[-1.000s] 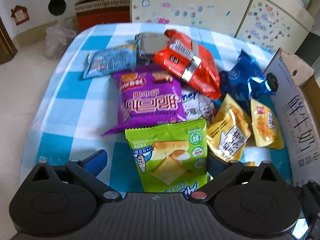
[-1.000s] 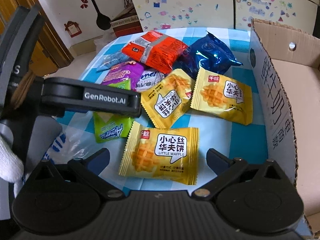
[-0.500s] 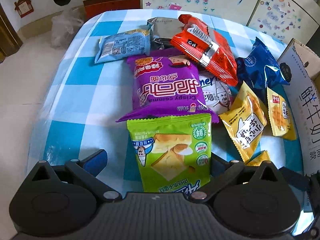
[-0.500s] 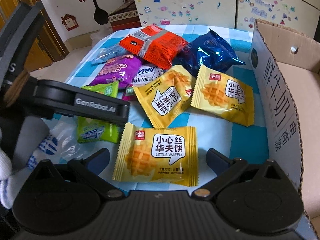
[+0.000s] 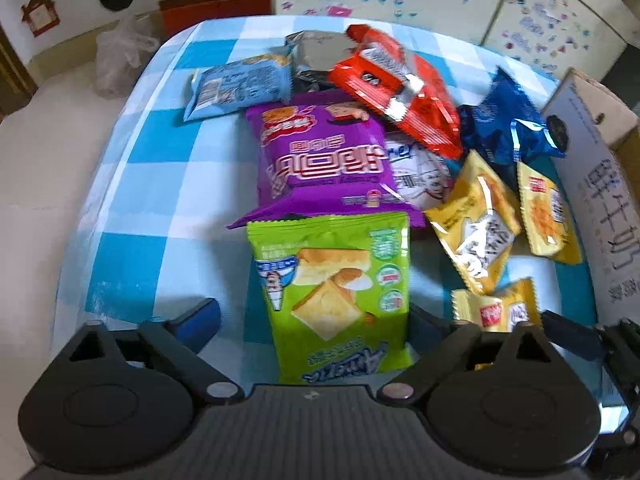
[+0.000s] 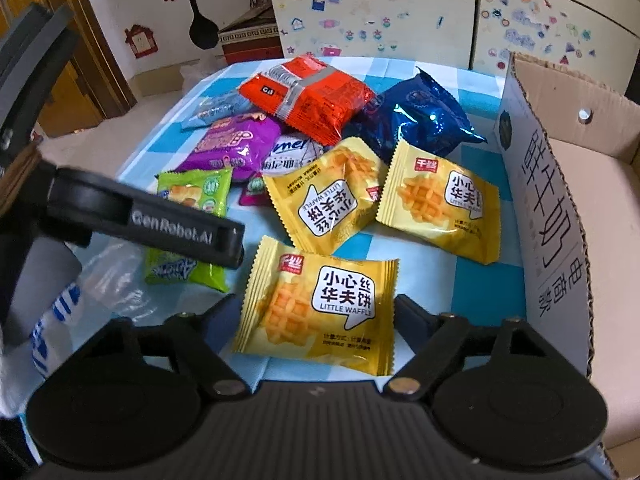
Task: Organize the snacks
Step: 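Grasp the yellow waffle packet with the right tool while the left grasps the green cracker bag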
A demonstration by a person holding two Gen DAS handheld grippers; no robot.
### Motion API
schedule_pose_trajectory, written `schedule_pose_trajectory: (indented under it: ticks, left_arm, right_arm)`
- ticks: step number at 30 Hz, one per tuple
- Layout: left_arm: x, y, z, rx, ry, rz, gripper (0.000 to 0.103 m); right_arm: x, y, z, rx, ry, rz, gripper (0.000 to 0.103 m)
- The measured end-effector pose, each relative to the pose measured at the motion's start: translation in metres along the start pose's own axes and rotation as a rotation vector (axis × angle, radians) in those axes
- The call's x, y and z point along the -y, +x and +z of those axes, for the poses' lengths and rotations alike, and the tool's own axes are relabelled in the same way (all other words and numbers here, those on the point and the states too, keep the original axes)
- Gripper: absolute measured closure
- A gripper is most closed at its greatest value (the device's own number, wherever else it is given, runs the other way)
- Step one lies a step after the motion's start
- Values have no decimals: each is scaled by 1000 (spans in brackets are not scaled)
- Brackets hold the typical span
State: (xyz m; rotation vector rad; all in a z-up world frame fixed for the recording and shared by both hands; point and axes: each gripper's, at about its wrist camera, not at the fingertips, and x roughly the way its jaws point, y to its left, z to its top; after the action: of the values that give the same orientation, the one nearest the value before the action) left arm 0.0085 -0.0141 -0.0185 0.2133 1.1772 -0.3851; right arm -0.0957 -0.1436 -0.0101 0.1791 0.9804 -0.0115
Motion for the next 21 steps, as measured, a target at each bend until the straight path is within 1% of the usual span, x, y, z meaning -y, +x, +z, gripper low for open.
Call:
schedule_pose_trajectory:
  ticks: [2, 3, 5, 6, 7, 8, 10, 15, 21]
  left_arm:
    - [1, -3, 0, 12, 8, -4, 18]
    - [0, -5, 0, 15, 6, -9, 20]
    - [-2, -7, 0, 20, -9, -19, 28]
    - [-3, -8, 1, 20, -16, -23, 30]
    - [-4, -9, 1, 20, -24, -30, 35]
    - [-5, -10, 2, 16, -32, -39, 37]
    - [-7, -10, 2, 8, -50, -58, 38]
    - [-10, -14, 2, 12, -74, -68, 40]
    - [-11, -25, 4, 36, -81, -54, 40]
  right_arm:
    - [0, -2, 1, 4, 2, 13, 29]
    - [0, -3, 1, 5, 3, 20, 32]
    - [-1, -4, 2, 8, 2, 28, 35]
    - [-1, -4, 2, 9, 2, 28, 36]
    - [-1, -4, 2, 9, 3, 28, 36]
    - [-1, -4, 2, 10, 5, 30, 36]
    - [-1, -5, 2, 8, 9, 36, 37]
    - [2, -6, 3, 3, 48, 72, 38]
    - [0, -14, 7, 31, 47, 80, 38]
